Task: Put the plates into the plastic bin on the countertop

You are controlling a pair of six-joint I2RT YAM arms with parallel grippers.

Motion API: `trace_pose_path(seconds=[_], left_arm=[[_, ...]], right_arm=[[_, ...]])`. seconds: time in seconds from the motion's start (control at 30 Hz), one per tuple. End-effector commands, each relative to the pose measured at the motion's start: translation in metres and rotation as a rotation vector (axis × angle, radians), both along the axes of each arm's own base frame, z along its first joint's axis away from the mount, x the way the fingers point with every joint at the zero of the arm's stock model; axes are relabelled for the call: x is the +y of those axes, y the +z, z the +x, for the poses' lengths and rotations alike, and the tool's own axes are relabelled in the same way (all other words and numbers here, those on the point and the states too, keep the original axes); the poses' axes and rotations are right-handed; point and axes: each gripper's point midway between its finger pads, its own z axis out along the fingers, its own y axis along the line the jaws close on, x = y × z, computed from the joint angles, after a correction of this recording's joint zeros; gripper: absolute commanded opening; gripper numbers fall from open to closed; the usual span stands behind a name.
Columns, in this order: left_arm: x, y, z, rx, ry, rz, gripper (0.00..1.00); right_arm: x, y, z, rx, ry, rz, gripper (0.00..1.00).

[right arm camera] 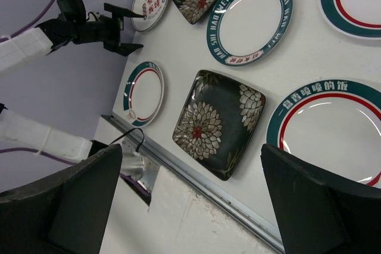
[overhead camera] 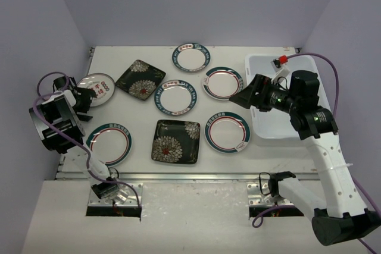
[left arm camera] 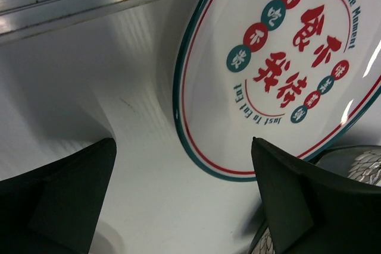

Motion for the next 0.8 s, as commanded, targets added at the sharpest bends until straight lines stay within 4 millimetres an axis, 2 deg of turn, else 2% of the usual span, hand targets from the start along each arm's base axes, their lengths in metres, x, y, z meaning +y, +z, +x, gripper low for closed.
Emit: trace_pose_path(seconds=[0.0,0.2,0.27,0.37,0.4,0.43,0.53,0.57,0.63,0.67,0.7,0.77], left_arm=[[0.014,-0.004,0.013,-0.013,0.025,0.017,0.89],[0.004,0.004,0.017,-0.052,0.001,-0.019,0.92],[-0.010,0.014,0.014,-0.061,-0.017,-0.029,0.99],[-0.031,0.027,0.010,-0.067,-0.052,-0.010,1.00],[-0.036,0.024,0.009,-0.058,-0.061,-0.010,1.00],[-0.040,0.035,0.011,-0.079,-0.072,0.009,1.00],[-0.072,0.057,0.033,-0.120,-0.189,0.060,1.00],[-0.076,0.062,0.038,-0.124,-0.204,0.070,1.00],[-0.101,0.069,0.051,-0.149,-0.265,0.071,1.00],[-0.102,0.067,0.051,-0.145,-0.265,0.070,1.00],[-0.118,0.068,0.060,-0.161,-0.289,0.050,1.00],[-0.132,0.059,0.067,-0.154,-0.296,0.020,1.00]], right_arm=[[0.003,0.024,0.007,-0.082,0.013,0.014,0.99],[0.002,0.024,0.009,-0.080,0.005,0.013,0.99],[0.002,0.022,0.011,-0.074,0.000,0.013,0.99],[0.001,0.019,0.013,-0.071,-0.010,0.016,0.99],[0.001,0.018,0.014,-0.069,-0.011,0.015,0.99],[0.001,0.018,0.014,-0.070,-0.013,0.015,0.99],[0.001,0.018,0.016,-0.069,-0.013,0.012,0.99],[0.001,0.017,0.017,-0.066,-0.013,0.011,0.99],[0.001,0.018,0.018,-0.067,-0.012,0.013,0.99],[0.002,0.018,0.018,-0.067,-0.011,0.014,0.99],[0.002,0.018,0.019,-0.068,-0.010,0.015,0.99],[0.002,0.019,0.019,-0.069,-0.010,0.014,0.99]])
